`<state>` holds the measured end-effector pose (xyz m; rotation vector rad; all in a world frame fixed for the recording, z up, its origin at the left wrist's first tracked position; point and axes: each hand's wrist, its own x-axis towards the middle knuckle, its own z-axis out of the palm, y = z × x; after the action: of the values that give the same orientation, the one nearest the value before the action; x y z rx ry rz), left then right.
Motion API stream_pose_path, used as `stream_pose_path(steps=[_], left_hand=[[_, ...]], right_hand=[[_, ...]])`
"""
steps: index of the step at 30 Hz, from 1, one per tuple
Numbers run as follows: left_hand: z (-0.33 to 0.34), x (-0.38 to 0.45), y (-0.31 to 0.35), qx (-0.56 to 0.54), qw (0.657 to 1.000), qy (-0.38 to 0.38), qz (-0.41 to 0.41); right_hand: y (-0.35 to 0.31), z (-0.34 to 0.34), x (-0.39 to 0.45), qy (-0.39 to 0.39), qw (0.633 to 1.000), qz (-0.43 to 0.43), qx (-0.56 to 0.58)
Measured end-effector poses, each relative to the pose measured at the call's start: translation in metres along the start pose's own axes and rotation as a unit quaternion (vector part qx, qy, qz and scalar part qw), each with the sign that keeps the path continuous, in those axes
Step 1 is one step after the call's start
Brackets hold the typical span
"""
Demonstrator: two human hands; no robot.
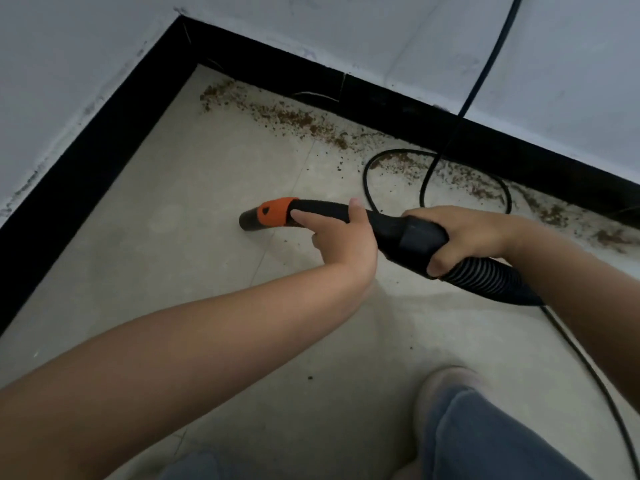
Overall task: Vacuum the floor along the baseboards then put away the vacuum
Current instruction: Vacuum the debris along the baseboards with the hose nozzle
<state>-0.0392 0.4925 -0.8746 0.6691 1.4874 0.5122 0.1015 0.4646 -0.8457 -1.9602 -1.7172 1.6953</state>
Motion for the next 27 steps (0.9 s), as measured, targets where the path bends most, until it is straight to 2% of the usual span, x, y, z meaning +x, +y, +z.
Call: stream_pose_path(steps=[2, 5, 9, 14, 18, 22, 27], left_hand=[[0.011, -0.006, -0.005, -0.025, 0.999, -0.022, 0.002], [0.021, -0.008, -0.011, -0.044, 0.999, -0.026, -0.013], [0.008, 0.005, -0.011, -0.054, 0.998, 0.004, 0.013], [-0.023, 0.025, 0.001, -0.044, 0.994, 0.079, 0.053], [-0.044, 0.037, 0.002, -0.037, 0.992, 0.098, 0.071], [-0.067, 0.062, 0.017, -0.036, 0.99, 0.112, 0.081], [-0.089, 0.095, 0.039, -0.055, 0.994, 0.068, 0.068]], right_hand=[[0.01, -0.012, -0.01, -0.015, 0.999, 0.011, 0.039], [0.017, -0.02, -0.016, -0.03, 0.998, 0.034, 0.034], [0.007, -0.003, 0.003, -0.012, 1.0, 0.026, -0.008], [-0.018, 0.02, 0.041, 0.007, 0.999, -0.011, -0.035], [-0.03, 0.032, 0.063, -0.001, 0.999, -0.027, -0.035], [-0.051, 0.052, 0.089, 0.028, 0.997, -0.048, -0.056], [-0.072, 0.044, 0.108, 0.049, 0.996, -0.054, -0.059]])
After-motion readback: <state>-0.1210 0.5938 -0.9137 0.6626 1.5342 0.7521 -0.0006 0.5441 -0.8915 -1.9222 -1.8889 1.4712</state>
